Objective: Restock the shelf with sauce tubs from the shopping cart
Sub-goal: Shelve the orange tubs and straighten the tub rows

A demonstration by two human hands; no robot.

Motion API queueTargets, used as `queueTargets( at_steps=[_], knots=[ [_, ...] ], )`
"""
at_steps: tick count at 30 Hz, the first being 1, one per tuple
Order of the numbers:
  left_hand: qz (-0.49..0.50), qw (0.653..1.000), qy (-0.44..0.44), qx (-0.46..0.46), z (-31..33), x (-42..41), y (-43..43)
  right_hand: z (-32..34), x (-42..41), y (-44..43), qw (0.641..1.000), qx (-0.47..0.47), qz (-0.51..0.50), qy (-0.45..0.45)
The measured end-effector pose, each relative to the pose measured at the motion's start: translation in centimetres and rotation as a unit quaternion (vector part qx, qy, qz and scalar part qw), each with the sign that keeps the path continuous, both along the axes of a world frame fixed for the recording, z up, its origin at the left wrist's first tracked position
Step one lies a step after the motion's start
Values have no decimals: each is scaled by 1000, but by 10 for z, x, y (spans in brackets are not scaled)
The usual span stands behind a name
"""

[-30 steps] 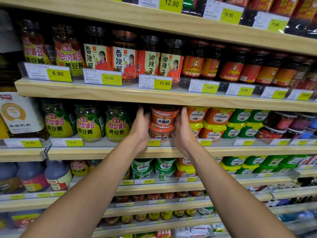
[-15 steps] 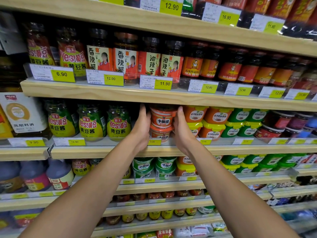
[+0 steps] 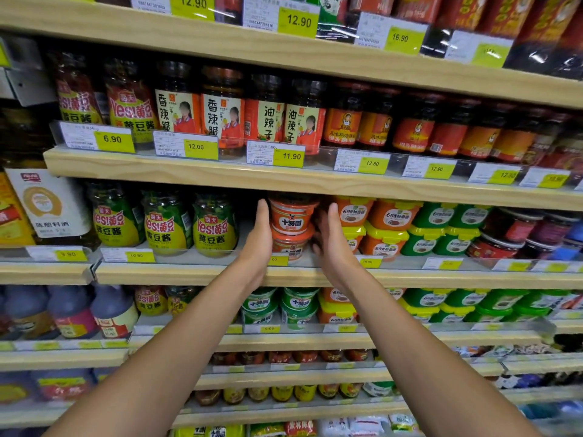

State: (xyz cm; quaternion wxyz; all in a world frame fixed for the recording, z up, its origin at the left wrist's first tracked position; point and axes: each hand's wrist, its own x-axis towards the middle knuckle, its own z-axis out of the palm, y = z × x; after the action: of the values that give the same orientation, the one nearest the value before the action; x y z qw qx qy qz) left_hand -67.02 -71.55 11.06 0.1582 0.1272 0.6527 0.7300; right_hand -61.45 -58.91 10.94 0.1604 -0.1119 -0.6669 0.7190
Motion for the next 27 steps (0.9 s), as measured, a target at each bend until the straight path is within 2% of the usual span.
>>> queueTargets(
  at_steps=[5, 8, 10, 14, 22, 27],
  knots=[
    [174, 982, 51, -45, -7, 25, 9, -4, 28, 22, 1000, -9, 0, -9],
    [240, 964, 112, -13, -3, 55, 15, -5, 47, 39, 1000, -5, 3, -13],
    [226, 966, 124, 26, -4, 73, 23, -5, 59, 51, 1000, 5, -15, -2],
    [122, 988, 93, 15, -5, 93, 50, -1, 72, 67, 998, 9, -57, 11],
    [19, 991, 97, -94, 12, 90, 91, 13, 68, 88, 998, -11, -67, 9],
    [4, 984, 115, -136, 6, 70, 106, 20, 58, 91, 999, -31, -40, -20]
  ],
)
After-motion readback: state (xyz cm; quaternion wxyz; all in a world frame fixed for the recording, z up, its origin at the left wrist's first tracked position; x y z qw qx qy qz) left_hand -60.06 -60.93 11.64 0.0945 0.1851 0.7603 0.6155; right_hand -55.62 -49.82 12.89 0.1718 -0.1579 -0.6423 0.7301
